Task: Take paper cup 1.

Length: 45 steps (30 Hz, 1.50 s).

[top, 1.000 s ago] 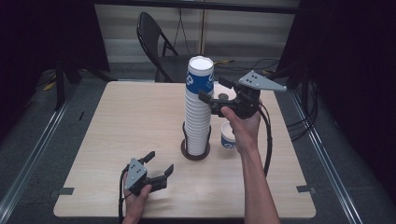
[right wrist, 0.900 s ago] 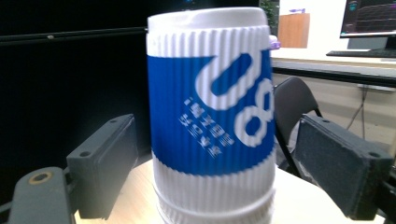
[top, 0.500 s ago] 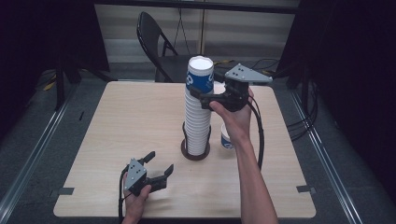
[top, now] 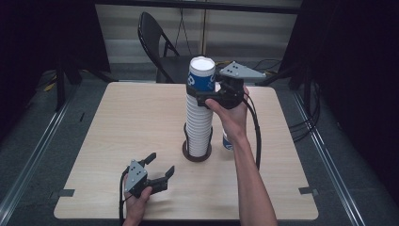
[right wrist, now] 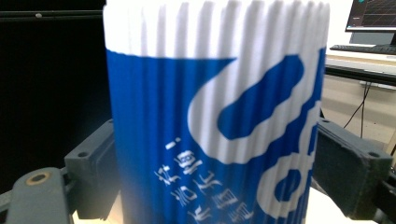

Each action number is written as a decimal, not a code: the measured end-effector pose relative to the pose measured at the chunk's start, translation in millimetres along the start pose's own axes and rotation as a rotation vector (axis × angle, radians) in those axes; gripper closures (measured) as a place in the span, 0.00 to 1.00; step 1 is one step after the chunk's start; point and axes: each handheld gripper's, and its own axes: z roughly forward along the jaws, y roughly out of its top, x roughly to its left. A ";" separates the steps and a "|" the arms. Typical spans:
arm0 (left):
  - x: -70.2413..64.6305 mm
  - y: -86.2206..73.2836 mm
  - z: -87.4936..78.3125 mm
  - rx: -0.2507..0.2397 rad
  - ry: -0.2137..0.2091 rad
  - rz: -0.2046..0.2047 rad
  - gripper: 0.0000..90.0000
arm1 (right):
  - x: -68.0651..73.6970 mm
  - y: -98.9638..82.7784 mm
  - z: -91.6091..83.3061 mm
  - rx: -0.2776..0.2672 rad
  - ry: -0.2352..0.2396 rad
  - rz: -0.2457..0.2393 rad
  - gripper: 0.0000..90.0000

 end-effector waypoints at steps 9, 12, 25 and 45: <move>0.1 0.0 0.0 0.000 0.000 0.000 0.19 | 2.8 -1.0 1.3 0.015 0.000 -0.012 0.21; 0.1 0.0 -0.1 0.000 -0.001 -0.002 0.19 | 2.8 -0.3 1.8 0.015 -0.002 -0.017 0.21; 0.4 0.1 -0.1 0.001 0.001 -0.002 0.19 | 1.9 11.0 -3.9 -0.028 0.002 -0.021 0.22; 0.8 0.1 0.0 0.001 0.001 -0.006 0.19 | 1.5 29.8 -8.6 -0.101 0.023 -0.008 0.23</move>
